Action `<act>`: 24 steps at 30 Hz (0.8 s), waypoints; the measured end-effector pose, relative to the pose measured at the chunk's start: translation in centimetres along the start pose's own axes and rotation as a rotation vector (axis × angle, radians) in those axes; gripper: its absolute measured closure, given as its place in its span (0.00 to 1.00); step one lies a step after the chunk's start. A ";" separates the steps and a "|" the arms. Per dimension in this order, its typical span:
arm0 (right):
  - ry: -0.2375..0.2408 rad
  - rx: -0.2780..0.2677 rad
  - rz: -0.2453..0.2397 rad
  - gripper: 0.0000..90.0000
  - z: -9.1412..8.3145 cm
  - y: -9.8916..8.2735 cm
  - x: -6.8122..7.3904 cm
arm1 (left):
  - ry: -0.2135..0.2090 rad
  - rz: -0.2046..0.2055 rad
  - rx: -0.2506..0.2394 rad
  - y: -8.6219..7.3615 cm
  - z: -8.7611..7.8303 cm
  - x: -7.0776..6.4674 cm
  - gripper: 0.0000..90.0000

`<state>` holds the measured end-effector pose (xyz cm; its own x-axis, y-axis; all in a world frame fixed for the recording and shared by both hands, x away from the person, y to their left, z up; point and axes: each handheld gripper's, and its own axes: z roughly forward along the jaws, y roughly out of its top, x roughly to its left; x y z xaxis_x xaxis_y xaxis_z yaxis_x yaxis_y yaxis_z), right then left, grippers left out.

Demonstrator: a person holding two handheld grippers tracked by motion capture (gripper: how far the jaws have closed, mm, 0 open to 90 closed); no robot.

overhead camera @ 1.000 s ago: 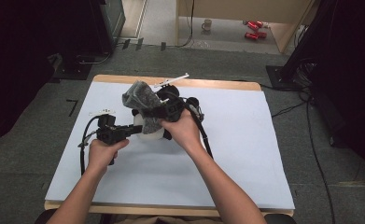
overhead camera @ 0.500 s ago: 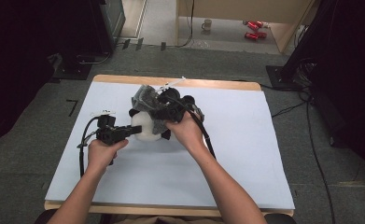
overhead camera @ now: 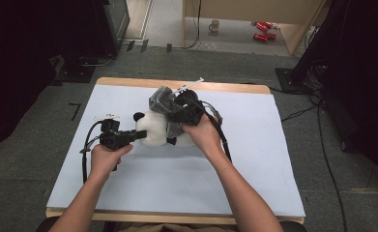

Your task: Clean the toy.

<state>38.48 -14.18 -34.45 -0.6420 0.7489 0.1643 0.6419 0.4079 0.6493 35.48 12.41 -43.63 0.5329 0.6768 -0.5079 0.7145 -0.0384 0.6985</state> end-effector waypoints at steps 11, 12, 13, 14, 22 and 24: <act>0.150 -0.068 0.004 0.84 0.4 2.5 3.7 | 0.004 -0.002 -0.007 0.1 0.0 -0.1 0.77; 0.165 -0.070 -0.002 0.84 0.8 2.8 4.1 | 0.005 -0.001 -0.008 0.1 0.0 -0.2 0.77; 0.175 -0.064 -0.007 0.84 1.2 2.9 4.5 | 0.006 0.002 -0.009 0.1 0.0 -0.2 0.77; 0.179 -0.055 -0.013 0.84 1.7 3.1 4.9 | 0.006 0.003 -0.011 0.1 0.0 -0.2 0.77; 0.076 -0.014 -0.067 0.83 3.3 2.3 4.1 | 0.010 -0.002 -0.004 0.0 0.0 -0.1 0.77; 0.063 -0.013 -0.073 0.83 3.0 2.1 3.7 | 0.012 0.000 -0.004 0.1 0.0 -0.1 0.77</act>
<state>38.73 -9.00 -34.65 -0.7124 0.6827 0.1624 0.5870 0.4529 0.6710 35.46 12.28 -43.54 0.5277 0.6853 -0.5019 0.7128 -0.0359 0.7005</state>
